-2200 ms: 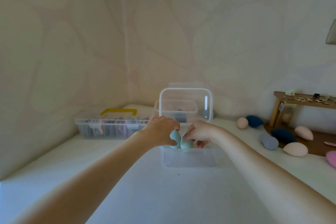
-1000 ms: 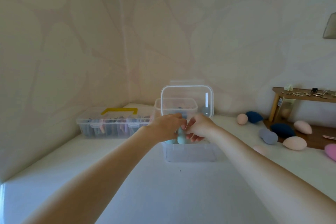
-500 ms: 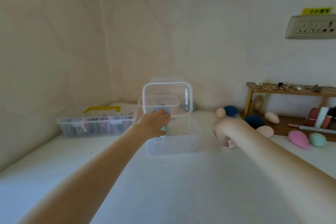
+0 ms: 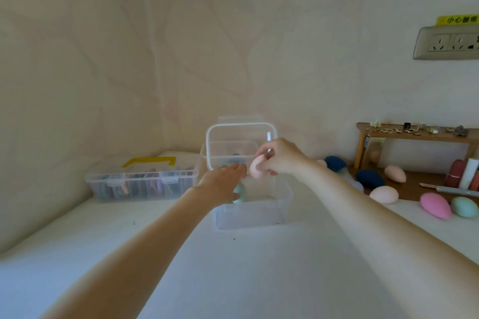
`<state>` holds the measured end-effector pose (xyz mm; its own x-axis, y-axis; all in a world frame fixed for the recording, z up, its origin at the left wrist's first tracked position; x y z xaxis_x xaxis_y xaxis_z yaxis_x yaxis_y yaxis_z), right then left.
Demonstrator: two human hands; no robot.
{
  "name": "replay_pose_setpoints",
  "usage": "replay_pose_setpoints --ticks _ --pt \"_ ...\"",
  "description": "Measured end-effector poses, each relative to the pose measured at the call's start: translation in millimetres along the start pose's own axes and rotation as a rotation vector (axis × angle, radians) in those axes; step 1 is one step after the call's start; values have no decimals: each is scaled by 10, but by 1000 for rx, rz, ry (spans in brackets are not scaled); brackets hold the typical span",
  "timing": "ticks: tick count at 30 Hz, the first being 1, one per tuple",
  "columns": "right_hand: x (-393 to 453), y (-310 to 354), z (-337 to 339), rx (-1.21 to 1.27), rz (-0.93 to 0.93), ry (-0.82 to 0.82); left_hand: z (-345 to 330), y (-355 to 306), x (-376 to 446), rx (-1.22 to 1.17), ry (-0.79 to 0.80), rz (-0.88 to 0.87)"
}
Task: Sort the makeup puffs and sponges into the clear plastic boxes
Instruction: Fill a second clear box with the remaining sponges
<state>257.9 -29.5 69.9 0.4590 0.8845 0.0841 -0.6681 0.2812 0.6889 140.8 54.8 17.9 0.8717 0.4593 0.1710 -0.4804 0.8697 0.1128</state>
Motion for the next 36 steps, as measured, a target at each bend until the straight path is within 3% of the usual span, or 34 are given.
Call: replay_pose_setpoints --ticks 2,4,7,15,26,28,33,36 --pt "42 -55 -213 -21 -126 94 0 -12 5 -2 0 3" --pt "70 -116 -360 -146 -188 87 -3 -22 10 6 3 1" --pt "85 -153 -461 -283 -194 52 -16 -11 19 15 0 -6" --pt "219 -119 -380 -348 -188 55 -76 24 56 36 -14 -44" --pt "185 -258 -407 62 -216 42 -25 -25 21 253 50 -181" --pt "162 -219 -281 110 -177 -27 -4 -55 23 239 72 -170" --pt "242 -323 147 23 -126 -471 38 -91 36 206 73 -154" --pt "392 -588 192 -134 -192 -430 28 -113 63 224 99 -158"
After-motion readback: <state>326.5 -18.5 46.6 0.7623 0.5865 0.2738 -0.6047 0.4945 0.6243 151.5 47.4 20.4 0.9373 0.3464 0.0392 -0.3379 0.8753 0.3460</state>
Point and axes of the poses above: each hand's wrist, its own x-axis towards the middle knuckle, its own z-axis out of the back of the hand, y = z × x, the point moved 2 cm from there along x, towards the middle knuckle, and after that the axes turned 7 degrees about -z, right-handed, at the moved point
